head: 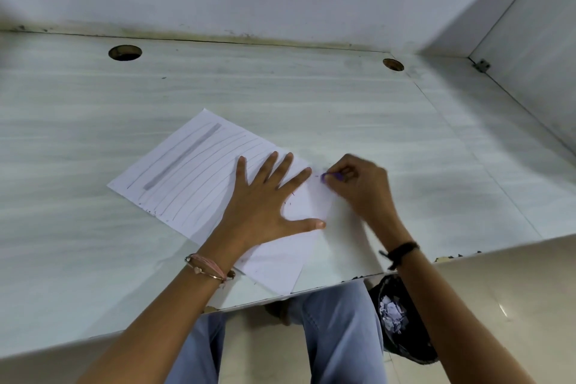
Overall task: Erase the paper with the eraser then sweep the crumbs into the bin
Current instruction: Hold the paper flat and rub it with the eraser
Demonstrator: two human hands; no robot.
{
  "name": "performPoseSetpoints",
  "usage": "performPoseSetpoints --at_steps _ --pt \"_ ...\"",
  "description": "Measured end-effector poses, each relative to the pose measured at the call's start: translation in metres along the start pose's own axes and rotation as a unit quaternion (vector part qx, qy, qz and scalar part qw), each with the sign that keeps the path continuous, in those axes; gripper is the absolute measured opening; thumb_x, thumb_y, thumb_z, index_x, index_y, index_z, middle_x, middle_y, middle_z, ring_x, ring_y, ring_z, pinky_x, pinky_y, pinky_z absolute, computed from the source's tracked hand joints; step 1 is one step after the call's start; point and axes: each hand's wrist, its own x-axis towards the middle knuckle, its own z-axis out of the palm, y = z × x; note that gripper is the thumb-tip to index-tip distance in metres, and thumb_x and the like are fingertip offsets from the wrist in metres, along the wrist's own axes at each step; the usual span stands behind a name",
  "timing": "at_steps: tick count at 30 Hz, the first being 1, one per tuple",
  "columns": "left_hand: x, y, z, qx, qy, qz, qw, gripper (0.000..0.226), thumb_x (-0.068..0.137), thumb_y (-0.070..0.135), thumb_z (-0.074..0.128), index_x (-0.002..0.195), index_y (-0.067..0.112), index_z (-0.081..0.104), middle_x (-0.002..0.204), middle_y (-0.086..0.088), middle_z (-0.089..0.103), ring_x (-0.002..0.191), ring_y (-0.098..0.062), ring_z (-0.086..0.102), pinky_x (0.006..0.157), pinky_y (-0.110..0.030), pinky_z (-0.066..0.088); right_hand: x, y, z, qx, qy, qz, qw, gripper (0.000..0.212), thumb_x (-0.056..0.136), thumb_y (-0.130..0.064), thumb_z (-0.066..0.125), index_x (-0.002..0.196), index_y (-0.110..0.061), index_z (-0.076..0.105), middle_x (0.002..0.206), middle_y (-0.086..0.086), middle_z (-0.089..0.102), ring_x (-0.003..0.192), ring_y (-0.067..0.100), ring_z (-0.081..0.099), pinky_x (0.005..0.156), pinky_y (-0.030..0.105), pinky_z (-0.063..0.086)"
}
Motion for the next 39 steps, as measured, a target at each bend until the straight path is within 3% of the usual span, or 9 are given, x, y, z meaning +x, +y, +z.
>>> performPoseSetpoints --at_steps 3,8,12,14,19,25,32,36,39 --pt "0.0 0.0 0.0 0.01 0.0 0.004 1.0 0.1 0.068 0.096 0.016 0.152 0.047 -0.004 0.163 0.008 -0.014 0.149 -0.015 -0.018 0.112 -0.065 -0.013 0.013 0.006 -0.011 0.014 0.038 0.035 0.999 0.008 0.076 -0.007 0.075 0.075 -0.008 0.068 0.073 0.008 0.07 0.061 0.007 0.058 0.056 0.008 0.044" --pt "0.0 0.001 -0.001 0.005 -0.005 0.0 1.0 0.103 0.064 0.097 0.012 0.153 0.045 0.001 0.163 0.008 -0.012 0.149 -0.015 -0.017 0.112 -0.064 -0.014 -0.025 -0.018 0.018 0.01 -0.072 -0.055 0.996 0.008 0.073 -0.002 0.075 0.073 -0.007 0.069 0.061 -0.017 0.064 0.059 -0.001 0.058 0.057 0.005 0.04" --pt "-0.001 0.002 -0.003 -0.003 -0.008 -0.001 1.0 0.103 0.066 0.096 0.014 0.153 0.044 -0.004 0.163 0.009 -0.015 0.149 -0.014 -0.019 0.113 -0.064 -0.014 0.006 0.0 -0.002 0.027 0.018 0.026 0.999 0.008 0.076 -0.008 0.076 0.077 -0.007 0.068 0.071 0.004 0.068 0.059 0.003 0.056 0.055 0.007 0.042" --pt "-0.001 0.003 -0.004 -0.002 -0.01 -0.005 1.0 0.106 0.064 0.096 0.013 0.154 0.041 -0.005 0.163 0.01 -0.015 0.148 -0.013 -0.019 0.113 -0.064 -0.013 0.009 -0.001 -0.003 0.026 0.03 0.034 0.999 0.008 0.076 -0.007 0.075 0.076 -0.009 0.067 0.071 0.004 0.068 0.059 0.003 0.056 0.055 0.006 0.042" --pt "0.001 0.002 -0.005 0.033 -0.021 0.002 0.999 0.121 0.055 0.098 -0.007 0.155 0.03 -0.006 0.163 0.006 -0.014 0.149 -0.016 -0.017 0.113 -0.065 -0.01 -0.033 -0.025 0.027 0.002 -0.061 -0.057 0.997 0.009 0.072 -0.006 0.075 0.071 -0.012 0.068 0.065 -0.002 0.067 0.063 0.011 0.06 0.056 0.011 0.041" --pt "-0.001 0.005 -0.007 -0.001 -0.023 -0.008 1.0 0.119 0.066 0.095 0.018 0.156 0.022 -0.005 0.163 0.008 -0.015 0.148 -0.012 -0.019 0.113 -0.063 -0.014 0.009 0.01 -0.01 0.034 0.054 0.062 0.996 0.008 0.076 -0.01 0.076 0.076 -0.008 0.068 0.076 0.009 0.071 0.067 0.014 0.063 0.061 0.017 0.048" --pt "0.001 0.004 -0.008 0.002 -0.029 -0.01 1.0 0.125 0.06 0.098 0.012 0.157 0.02 -0.003 0.163 0.007 -0.012 0.149 -0.013 -0.016 0.114 -0.063 -0.012 -0.025 -0.016 0.023 0.017 -0.059 -0.027 0.998 0.008 0.074 -0.009 0.076 0.074 -0.011 0.068 0.069 0.001 0.07 0.062 0.01 0.062 0.059 0.016 0.047" --pt "-0.002 0.004 -0.01 -0.011 -0.026 -0.008 1.0 0.122 0.065 0.096 0.019 0.157 0.019 -0.003 0.163 0.008 -0.013 0.149 -0.011 -0.016 0.114 -0.061 -0.014 0.002 0.009 -0.003 0.047 0.038 0.047 0.997 0.01 0.076 -0.01 0.077 0.077 -0.007 0.067 0.075 0.008 0.07 0.065 0.012 0.061 0.058 0.012 0.045" --pt "-0.002 0.002 -0.014 -0.02 -0.037 -0.006 0.999 0.109 0.076 0.088 0.025 0.157 0.019 0.0 0.164 0.008 -0.01 0.149 -0.01 -0.014 0.115 -0.059 -0.013 0.005 0.01 -0.005 0.014 0.047 0.047 0.998 0.01 0.079 -0.007 0.073 0.077 -0.004 0.064 0.072 0.008 0.064 0.059 0.011 0.054 0.053 0.01 0.041"
